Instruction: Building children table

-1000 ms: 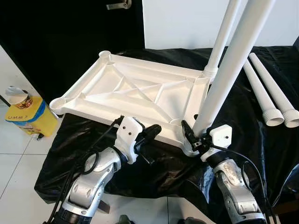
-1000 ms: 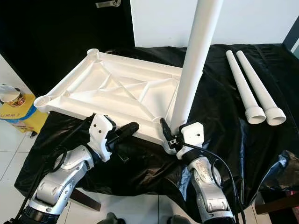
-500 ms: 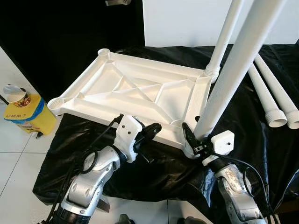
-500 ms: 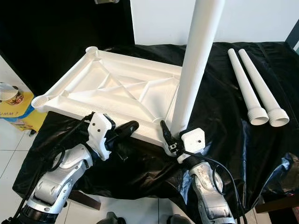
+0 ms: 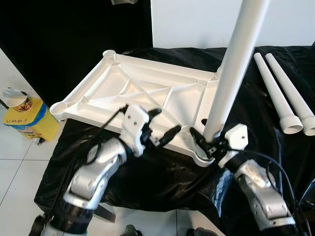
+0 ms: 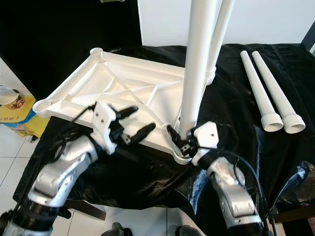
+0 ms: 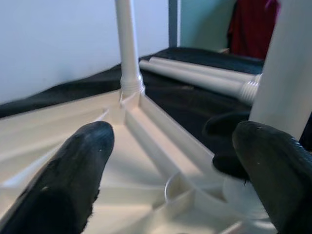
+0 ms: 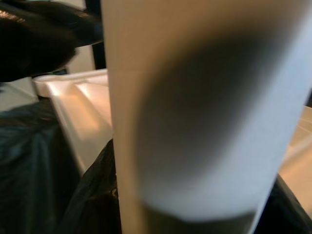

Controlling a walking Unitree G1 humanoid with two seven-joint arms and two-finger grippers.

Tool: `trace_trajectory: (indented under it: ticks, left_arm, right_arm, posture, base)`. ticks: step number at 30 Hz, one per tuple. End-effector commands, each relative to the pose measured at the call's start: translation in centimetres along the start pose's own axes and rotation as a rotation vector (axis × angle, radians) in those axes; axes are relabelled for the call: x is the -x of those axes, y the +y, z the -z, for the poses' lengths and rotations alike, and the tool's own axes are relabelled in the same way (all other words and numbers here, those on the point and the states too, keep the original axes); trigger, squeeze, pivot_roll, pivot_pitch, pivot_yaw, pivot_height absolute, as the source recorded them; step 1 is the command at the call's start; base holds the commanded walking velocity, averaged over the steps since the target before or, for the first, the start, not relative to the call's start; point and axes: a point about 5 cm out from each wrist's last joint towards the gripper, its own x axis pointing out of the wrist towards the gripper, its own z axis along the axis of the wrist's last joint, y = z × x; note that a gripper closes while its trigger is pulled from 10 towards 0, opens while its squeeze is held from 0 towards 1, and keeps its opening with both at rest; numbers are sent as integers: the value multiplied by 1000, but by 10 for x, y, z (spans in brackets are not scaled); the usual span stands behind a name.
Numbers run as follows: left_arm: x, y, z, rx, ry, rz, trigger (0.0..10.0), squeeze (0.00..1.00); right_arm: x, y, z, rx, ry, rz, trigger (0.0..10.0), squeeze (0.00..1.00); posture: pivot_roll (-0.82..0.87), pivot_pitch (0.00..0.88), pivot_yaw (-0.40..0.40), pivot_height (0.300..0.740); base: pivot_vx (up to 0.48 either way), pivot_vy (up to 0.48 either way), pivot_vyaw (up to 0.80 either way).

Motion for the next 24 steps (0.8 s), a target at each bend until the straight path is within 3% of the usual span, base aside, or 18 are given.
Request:
trace_trajectory:
  ticks: [1,5,6,7,8,14,20,24]
  left_arm:
    - [-1,-10,1,30,4,215,10000,1000]
    - [-6,-10,-5,47,-25,248,10000,1000]
    - [-8,-11,-12,76,-54,289,10000,227]
    - [-8,-11,-12,76,-54,289,10000,227]
    - [-10,-13,-19,124,-87,343,10000,0]
    - [-6,-15,-38,259,-157,526,10000,0]
    - [-1,-19,-39,305,-146,653,10000,0]
    - [1,-21,-36,314,-129,679,10000,0]
  right_arm:
    - [0,-2,-4,-7,7,-51,10000,0]
    - [-1,-4,-7,-9,22,-103,10000,0]
    - [-2,-6,-8,-15,36,-137,10000,0]
    - [-2,-6,-8,-15,36,-137,10000,0]
    - [-2,-8,-9,-23,53,-174,10000,0]
    - [0,-15,-11,-55,114,-280,10000,0]
    - [1,-19,-13,-115,138,-320,10000,0]
    - [3,-18,-11,-120,153,-336,10000,0]
  posture:
    - [5,82,8,740]
    - [3,77,6,740]
    - [2,72,2,740]
    - [2,72,2,740]
    - [0,68,2,740]
    - [-9,61,0,740]
    - [-8,58,-4,740]
    - [-9,57,-4,740]
  base:
    - [0,0,0]
    - [0,0,0]
    - [0,0,0]
    - [0,0,0]
    - [0,0,0]
    - [0,0,0]
    - [0,0,0]
    - [0,0,0]
